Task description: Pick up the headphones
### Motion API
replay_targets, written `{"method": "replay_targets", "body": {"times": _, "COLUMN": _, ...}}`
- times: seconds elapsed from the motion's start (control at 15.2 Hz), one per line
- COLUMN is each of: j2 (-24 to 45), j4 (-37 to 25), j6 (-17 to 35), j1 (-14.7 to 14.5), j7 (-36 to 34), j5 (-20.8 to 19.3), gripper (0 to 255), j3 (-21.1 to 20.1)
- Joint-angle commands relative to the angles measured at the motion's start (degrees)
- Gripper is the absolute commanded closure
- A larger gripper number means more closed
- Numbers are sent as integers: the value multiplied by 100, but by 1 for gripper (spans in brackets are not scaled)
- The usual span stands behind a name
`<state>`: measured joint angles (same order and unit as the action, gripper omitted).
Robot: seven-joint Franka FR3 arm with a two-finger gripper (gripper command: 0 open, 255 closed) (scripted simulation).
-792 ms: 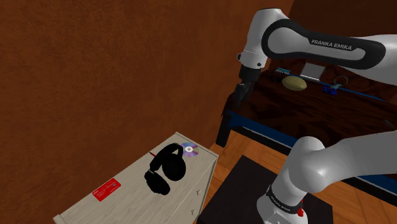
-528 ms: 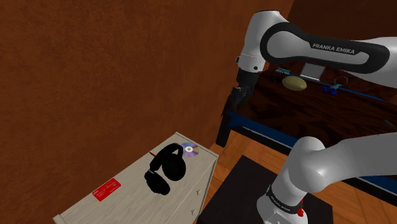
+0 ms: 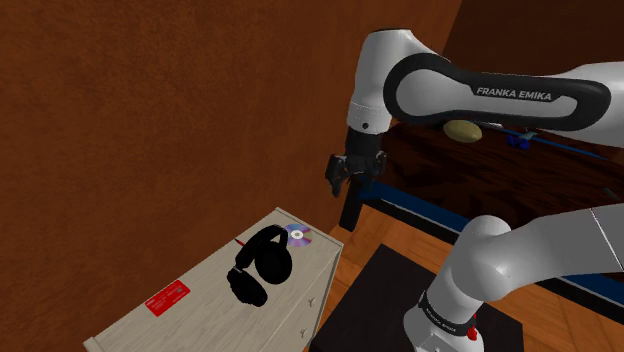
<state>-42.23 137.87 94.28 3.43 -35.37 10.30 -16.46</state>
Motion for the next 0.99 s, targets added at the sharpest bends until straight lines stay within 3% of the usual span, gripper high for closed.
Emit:
{"method": "replay_targets", "body": {"times": 0.0, "j2": 205, "j4": -71, "j6": 160, "j1": 107, "j7": -783, "j5": 220, "gripper": 0, "j3": -371}}
{"method": "replay_targets", "body": {"times": 0.46, "j2": 1390, "j4": -732, "j6": 808, "j1": 672, "j7": -3354, "j5": 567, "gripper": 0, "j3": -1646}}
{"method": "replay_targets", "body": {"times": 0.92, "j2": 2993, "j4": -1704, "j6": 1400, "j1": 1358, "j7": -5903, "j5": 60, "gripper": 0, "j3": -2766}}
